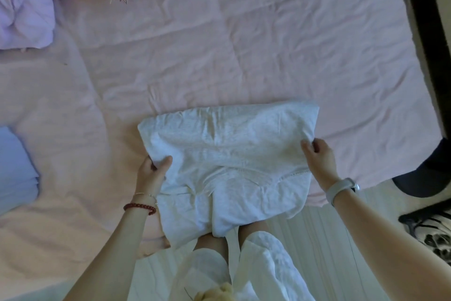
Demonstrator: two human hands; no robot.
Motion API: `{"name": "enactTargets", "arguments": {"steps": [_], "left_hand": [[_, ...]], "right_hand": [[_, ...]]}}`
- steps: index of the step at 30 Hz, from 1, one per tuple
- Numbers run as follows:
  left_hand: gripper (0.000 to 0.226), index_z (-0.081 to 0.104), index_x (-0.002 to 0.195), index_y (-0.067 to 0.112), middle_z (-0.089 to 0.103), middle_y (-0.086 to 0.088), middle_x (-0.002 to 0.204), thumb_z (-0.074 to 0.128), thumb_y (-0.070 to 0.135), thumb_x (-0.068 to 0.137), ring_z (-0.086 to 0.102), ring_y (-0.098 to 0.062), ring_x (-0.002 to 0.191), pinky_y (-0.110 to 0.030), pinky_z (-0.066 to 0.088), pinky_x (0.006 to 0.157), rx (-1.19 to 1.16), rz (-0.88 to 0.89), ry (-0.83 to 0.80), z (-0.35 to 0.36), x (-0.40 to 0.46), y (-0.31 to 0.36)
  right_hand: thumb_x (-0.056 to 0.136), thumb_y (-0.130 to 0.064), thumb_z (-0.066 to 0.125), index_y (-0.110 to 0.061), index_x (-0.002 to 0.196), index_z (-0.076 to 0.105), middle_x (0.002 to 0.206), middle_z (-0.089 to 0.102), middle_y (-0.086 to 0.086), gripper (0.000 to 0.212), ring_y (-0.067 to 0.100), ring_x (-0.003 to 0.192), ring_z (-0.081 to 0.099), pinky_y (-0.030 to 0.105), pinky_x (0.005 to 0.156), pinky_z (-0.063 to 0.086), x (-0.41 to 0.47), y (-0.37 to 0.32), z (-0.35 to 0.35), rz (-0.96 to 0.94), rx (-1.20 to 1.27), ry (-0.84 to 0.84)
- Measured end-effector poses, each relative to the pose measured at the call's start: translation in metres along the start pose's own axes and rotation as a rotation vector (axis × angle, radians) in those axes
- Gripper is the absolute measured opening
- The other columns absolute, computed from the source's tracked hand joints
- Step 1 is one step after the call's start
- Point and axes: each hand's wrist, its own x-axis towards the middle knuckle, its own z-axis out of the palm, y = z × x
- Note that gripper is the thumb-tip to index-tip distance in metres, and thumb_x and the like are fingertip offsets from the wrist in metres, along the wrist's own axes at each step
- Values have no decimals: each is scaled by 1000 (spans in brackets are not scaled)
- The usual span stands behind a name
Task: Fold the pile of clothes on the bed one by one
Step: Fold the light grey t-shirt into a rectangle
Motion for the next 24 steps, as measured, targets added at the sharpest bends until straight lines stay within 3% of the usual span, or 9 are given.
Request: {"name": "enactTargets", "arguments": {"steps": [3, 6, 9, 14, 18, 20, 22, 24], "left_hand": [[14, 53, 104, 11, 59, -3, 96, 53, 20, 93, 56, -20, 89, -36, 47, 79, -22, 82, 97, 4, -4, 1], [15, 44, 99, 7, 50, 4, 82, 44, 22, 98, 49, -14, 76, -28, 43, 70, 44, 186, 162, 7, -8, 11], [16, 40, 98, 6, 45, 5, 78, 40, 22, 99, 44, -7, 68, -21, 37, 61, 86, 241, 180, 4, -12, 19], [17, 44, 99, 8, 50, 6, 83, 42, 25, 98, 49, -5, 75, -22, 42, 67, 9, 184, 148, -4, -18, 22], [19, 48, 100, 5, 54, -2, 84, 46, 23, 96, 54, -22, 80, -30, 41, 69, 159, 91, 114, -11, -22, 8], [22, 49, 101, -4, 54, -15, 83, 48, 17, 94, 56, -36, 88, -36, 39, 69, 331, 48, 180, -14, -20, -6], [31, 47, 116, -7, 55, -24, 108, 49, 11, 91, 52, -42, 103, -40, 40, 76, 477, 57, 253, -13, -19, -14], [44, 42, 129, -4, 46, -25, 128, 53, 7, 88, 42, -41, 118, -45, 38, 91, 583, 181, 328, -7, -20, -9]], "right_hand": [[87, -15, 51, -6, 66, 43, 64, 41, 8, 24, 24, 63, 40, 33, 55, 32, 1, 7, 0, 24, -87, 0], [93, -17, 44, -5, 83, 47, 78, 50, 10, 15, 29, 79, 46, 40, 73, 39, 0, 5, -2, 38, -144, 59], [98, -21, 38, -6, 94, 40, 72, 47, 2, 16, 27, 71, 45, 34, 60, 34, -9, 2, -6, -29, -53, 68], [97, -21, 42, -11, 98, 39, 69, 45, -4, 10, 8, 62, 43, 17, 53, 34, -22, -2, -13, -73, 84, 150], [95, -21, 46, -15, 100, 44, 68, 49, -2, 8, 16, 64, 46, 27, 56, 34, -33, 13, -17, -15, 90, 153], [96, -21, 45, -12, 108, 47, 81, 53, 3, 15, 24, 78, 50, 29, 66, 34, -35, 29, -14, 81, -9, 75], [95, -16, 45, -5, 126, 43, 102, 56, 12, 33, 32, 93, 54, 34, 75, 39, -37, 45, -9, 157, -151, -6], [92, -9, 46, -4, 136, 35, 127, 47, 21, 46, 39, 109, 50, 43, 88, 40, -36, 51, -2, 128, -242, 14]]}}
